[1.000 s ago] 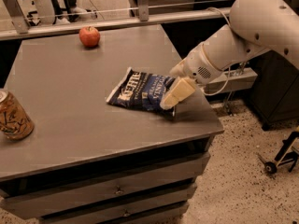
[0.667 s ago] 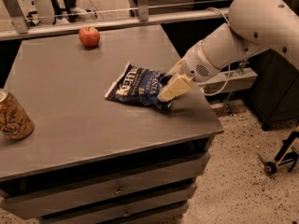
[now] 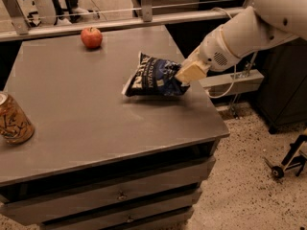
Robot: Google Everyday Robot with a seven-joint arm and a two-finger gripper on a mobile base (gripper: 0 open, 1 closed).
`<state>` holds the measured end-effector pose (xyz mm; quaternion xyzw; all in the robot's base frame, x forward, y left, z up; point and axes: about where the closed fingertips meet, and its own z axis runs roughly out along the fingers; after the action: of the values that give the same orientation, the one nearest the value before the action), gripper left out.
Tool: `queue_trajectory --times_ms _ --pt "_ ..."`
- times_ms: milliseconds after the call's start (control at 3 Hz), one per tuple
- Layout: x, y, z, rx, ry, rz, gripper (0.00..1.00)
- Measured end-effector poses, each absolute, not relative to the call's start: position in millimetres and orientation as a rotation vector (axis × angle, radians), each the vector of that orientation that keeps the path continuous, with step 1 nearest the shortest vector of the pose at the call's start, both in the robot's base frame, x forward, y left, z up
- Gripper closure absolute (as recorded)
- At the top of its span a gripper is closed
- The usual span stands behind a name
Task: Move blue chip bag near apple
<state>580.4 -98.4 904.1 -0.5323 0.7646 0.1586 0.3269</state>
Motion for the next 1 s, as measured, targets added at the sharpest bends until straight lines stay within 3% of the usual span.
queue_trajectory --times_ms 333,1000 --pt "581.1 -99.2 906.2 -1.391 2.001 0.409 1.0" --pt "582.4 -97.6 905.9 -1.367 1.993 0.411 1.0"
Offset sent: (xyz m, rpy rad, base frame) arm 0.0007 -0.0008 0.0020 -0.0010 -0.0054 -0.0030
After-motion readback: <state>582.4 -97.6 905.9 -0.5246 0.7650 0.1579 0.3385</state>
